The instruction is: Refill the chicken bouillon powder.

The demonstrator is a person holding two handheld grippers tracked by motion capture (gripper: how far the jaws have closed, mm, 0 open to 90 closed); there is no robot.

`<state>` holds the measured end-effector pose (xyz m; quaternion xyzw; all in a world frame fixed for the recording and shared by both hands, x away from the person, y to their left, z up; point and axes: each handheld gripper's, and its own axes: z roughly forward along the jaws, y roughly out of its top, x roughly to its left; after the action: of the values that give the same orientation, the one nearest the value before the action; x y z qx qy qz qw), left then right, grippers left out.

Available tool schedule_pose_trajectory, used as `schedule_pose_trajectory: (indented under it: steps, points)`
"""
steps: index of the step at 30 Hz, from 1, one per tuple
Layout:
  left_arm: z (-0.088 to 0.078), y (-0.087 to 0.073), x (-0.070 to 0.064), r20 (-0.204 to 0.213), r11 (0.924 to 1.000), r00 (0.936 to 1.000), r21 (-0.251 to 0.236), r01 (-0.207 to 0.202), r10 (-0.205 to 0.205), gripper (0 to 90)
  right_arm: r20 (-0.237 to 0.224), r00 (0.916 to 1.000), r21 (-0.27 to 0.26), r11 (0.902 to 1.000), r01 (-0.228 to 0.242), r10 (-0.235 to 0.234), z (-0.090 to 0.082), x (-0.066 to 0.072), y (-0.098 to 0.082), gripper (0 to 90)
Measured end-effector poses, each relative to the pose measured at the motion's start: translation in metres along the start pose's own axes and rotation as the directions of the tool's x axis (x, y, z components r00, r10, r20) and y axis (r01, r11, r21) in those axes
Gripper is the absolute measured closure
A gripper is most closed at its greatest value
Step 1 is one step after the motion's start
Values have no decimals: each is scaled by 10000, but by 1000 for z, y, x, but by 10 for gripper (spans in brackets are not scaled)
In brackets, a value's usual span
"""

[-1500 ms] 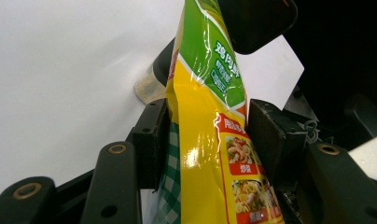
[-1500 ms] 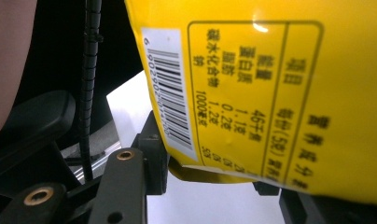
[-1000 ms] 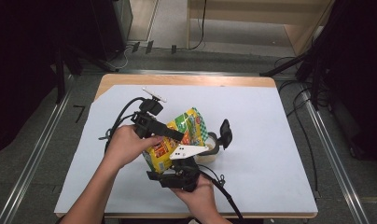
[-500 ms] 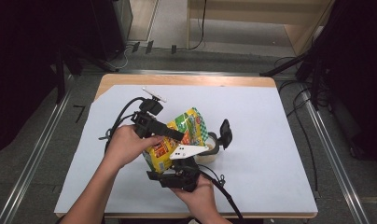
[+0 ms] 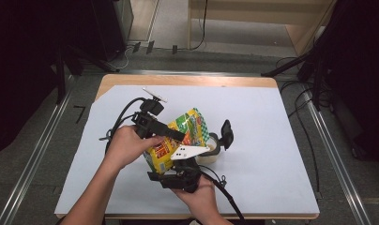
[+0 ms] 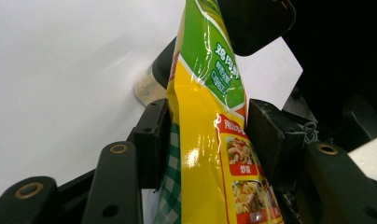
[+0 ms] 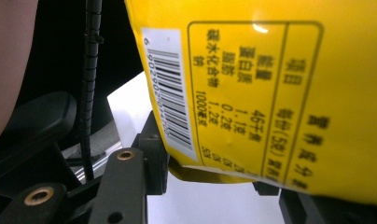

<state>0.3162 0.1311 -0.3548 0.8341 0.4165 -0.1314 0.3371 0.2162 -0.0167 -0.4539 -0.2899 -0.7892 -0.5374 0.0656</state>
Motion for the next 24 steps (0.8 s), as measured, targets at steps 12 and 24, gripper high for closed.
schedule_pose_trajectory:
  steps: [12,24]
  points:
    - [-4,1,1,-71,9997,9999,-192,135,-136,526,-138,9999,-52,10000,18,-19,1,-1,4,580]
    - [-8,10,2,-177,9991,9990,-145,410,-413,543,-315,9995,-166,9999,30,-35,0,-5,10,580]
